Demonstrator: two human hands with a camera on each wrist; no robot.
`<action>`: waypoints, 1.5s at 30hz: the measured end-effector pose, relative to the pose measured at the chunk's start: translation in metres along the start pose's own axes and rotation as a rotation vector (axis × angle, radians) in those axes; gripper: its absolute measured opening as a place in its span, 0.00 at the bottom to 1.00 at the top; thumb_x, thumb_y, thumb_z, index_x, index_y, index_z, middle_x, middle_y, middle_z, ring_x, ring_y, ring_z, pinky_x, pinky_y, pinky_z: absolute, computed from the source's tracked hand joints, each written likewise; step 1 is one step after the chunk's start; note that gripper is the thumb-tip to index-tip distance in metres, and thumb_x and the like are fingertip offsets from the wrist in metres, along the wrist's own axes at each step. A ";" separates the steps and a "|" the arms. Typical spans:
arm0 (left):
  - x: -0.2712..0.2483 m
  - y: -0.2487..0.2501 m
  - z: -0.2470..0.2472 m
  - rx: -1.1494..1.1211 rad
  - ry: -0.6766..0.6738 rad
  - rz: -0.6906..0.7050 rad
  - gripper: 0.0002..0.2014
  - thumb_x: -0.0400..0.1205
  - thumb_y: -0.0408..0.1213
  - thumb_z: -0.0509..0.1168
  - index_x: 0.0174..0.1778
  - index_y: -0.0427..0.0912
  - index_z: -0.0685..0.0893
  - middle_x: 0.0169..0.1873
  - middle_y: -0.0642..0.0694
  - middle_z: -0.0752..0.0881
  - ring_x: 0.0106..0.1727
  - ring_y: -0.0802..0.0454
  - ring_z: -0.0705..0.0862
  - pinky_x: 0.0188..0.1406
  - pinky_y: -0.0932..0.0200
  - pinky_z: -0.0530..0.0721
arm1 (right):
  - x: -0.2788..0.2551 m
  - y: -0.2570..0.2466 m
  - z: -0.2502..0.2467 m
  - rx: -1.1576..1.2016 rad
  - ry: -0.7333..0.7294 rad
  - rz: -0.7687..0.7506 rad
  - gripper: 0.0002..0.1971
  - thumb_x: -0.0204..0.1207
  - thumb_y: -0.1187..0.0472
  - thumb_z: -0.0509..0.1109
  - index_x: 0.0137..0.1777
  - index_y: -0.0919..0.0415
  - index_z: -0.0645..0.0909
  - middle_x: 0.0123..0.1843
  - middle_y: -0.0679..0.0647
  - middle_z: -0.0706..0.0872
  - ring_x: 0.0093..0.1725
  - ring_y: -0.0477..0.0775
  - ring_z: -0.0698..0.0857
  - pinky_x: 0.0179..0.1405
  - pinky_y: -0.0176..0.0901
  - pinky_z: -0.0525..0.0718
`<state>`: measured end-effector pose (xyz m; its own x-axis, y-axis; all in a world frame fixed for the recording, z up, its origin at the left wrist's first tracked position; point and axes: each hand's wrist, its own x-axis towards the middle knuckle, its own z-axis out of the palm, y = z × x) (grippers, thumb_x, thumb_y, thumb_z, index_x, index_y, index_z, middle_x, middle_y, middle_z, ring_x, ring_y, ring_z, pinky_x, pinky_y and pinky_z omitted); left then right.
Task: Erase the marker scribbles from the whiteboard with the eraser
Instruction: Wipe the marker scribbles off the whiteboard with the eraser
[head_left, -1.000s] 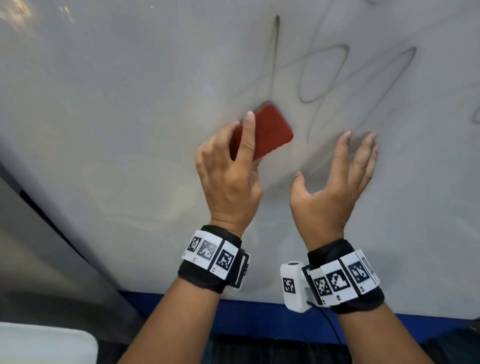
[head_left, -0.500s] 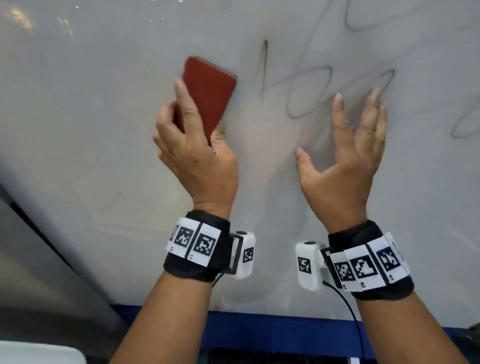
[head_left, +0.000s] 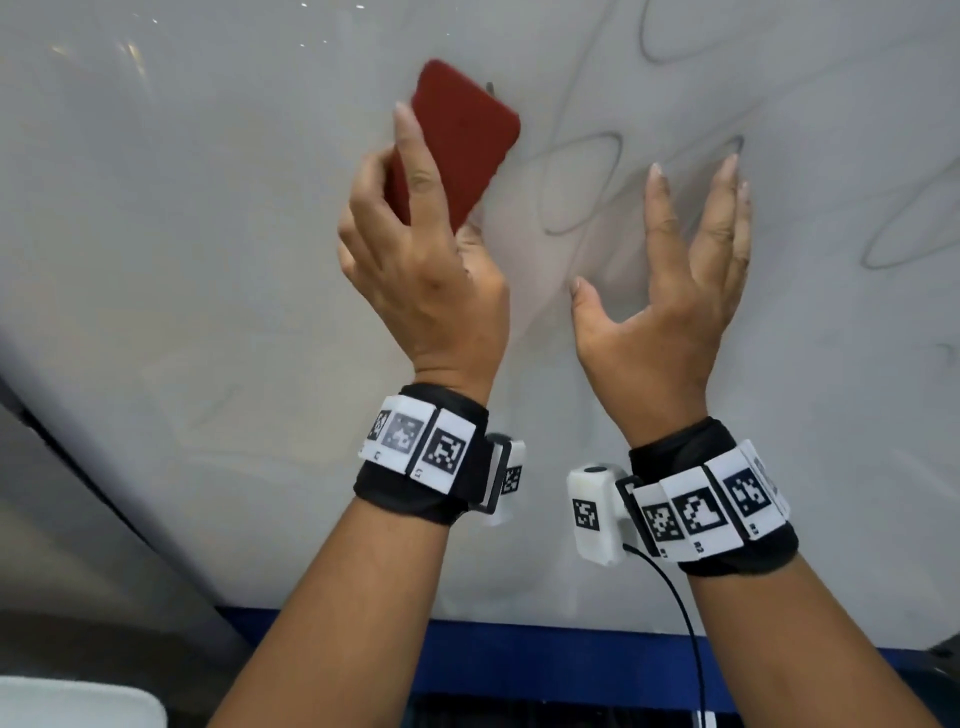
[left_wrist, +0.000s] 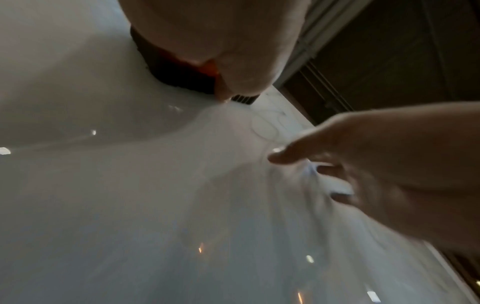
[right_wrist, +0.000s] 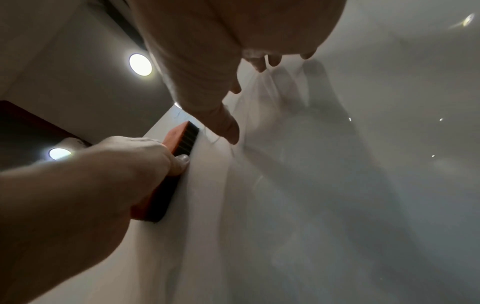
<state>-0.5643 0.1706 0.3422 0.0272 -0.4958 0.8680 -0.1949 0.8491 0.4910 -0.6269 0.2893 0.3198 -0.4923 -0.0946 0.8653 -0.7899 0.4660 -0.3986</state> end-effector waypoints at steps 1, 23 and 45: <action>-0.005 0.001 0.001 0.008 -0.036 0.071 0.38 0.69 0.34 0.69 0.80 0.38 0.72 0.65 0.38 0.79 0.63 0.38 0.77 0.64 0.33 0.75 | 0.004 0.000 -0.001 -0.008 0.003 -0.003 0.41 0.69 0.55 0.78 0.83 0.54 0.68 0.86 0.68 0.57 0.86 0.67 0.54 0.83 0.64 0.58; 0.014 0.018 0.005 0.007 0.006 0.019 0.37 0.73 0.38 0.70 0.81 0.41 0.70 0.68 0.38 0.78 0.64 0.38 0.76 0.60 0.38 0.77 | 0.050 0.009 -0.024 -0.104 -0.039 -0.157 0.40 0.71 0.52 0.75 0.83 0.49 0.67 0.87 0.63 0.55 0.86 0.64 0.52 0.83 0.66 0.55; -0.035 0.001 0.004 0.043 -0.146 0.404 0.32 0.77 0.34 0.70 0.79 0.44 0.74 0.66 0.42 0.80 0.64 0.41 0.75 0.66 0.41 0.72 | 0.045 0.014 -0.024 -0.002 0.003 -0.120 0.39 0.70 0.76 0.56 0.81 0.48 0.71 0.87 0.56 0.60 0.86 0.58 0.55 0.83 0.58 0.52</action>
<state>-0.5696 0.1878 0.3116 -0.1983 -0.1485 0.9688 -0.2027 0.9733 0.1077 -0.6514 0.3129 0.3605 -0.3929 -0.1476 0.9077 -0.8427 0.4529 -0.2911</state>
